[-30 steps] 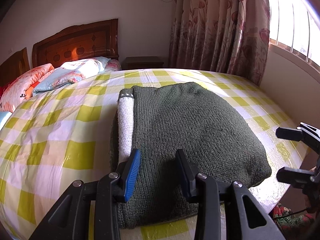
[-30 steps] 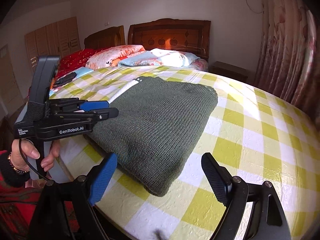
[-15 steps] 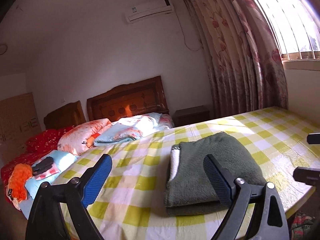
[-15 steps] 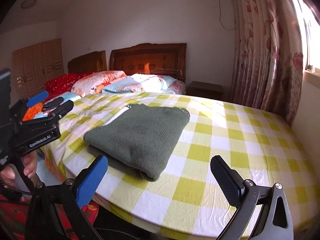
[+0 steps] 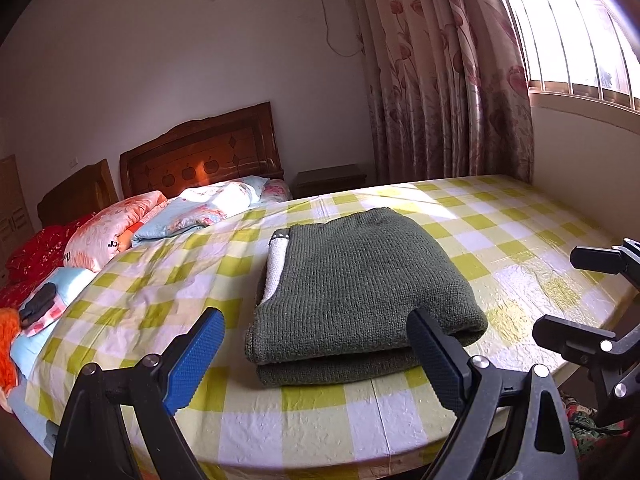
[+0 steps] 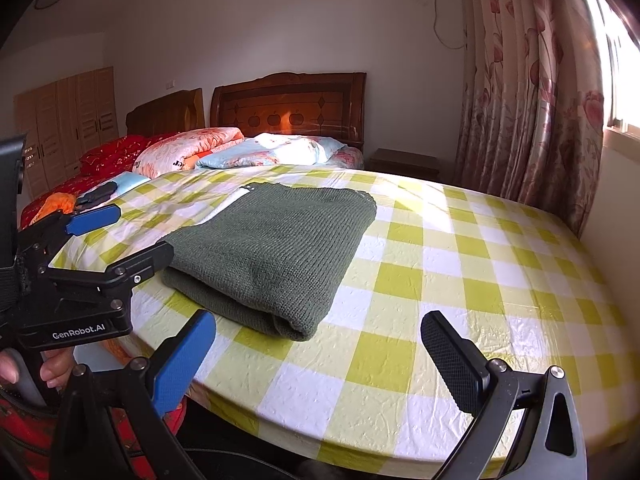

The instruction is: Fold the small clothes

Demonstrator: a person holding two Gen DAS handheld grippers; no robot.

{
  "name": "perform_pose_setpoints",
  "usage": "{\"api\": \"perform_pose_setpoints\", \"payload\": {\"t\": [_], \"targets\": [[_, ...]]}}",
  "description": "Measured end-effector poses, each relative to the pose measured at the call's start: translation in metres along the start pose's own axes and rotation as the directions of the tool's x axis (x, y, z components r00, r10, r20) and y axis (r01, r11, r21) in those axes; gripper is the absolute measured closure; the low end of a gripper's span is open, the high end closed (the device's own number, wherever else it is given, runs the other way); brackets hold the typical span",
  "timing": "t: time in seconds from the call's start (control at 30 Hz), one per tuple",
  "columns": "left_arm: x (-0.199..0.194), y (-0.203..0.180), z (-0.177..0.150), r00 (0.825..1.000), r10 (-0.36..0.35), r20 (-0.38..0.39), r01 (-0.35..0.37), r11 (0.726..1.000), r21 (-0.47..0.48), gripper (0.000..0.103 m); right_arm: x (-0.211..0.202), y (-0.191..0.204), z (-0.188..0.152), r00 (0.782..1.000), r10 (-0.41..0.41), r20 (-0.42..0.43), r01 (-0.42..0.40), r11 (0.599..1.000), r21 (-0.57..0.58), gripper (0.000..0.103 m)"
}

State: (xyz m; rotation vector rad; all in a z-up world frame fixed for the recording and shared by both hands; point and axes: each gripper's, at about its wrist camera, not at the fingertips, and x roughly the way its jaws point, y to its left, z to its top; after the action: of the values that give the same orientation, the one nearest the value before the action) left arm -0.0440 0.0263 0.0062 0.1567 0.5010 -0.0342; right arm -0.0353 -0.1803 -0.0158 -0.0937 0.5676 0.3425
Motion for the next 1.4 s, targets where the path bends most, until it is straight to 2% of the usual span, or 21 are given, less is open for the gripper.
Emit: {"api": "perform_pose_setpoints", "payload": {"t": [1.4], "targets": [[0.0035, 0.0007, -0.0019, 1.0, -0.014, -0.012, 0.014, 1.0, -0.003, 0.009, 0.0005, 0.0045, -0.0002, 1.0, 0.009, -0.003, -0.009, 1.0, -0.006, 0.0]]}}
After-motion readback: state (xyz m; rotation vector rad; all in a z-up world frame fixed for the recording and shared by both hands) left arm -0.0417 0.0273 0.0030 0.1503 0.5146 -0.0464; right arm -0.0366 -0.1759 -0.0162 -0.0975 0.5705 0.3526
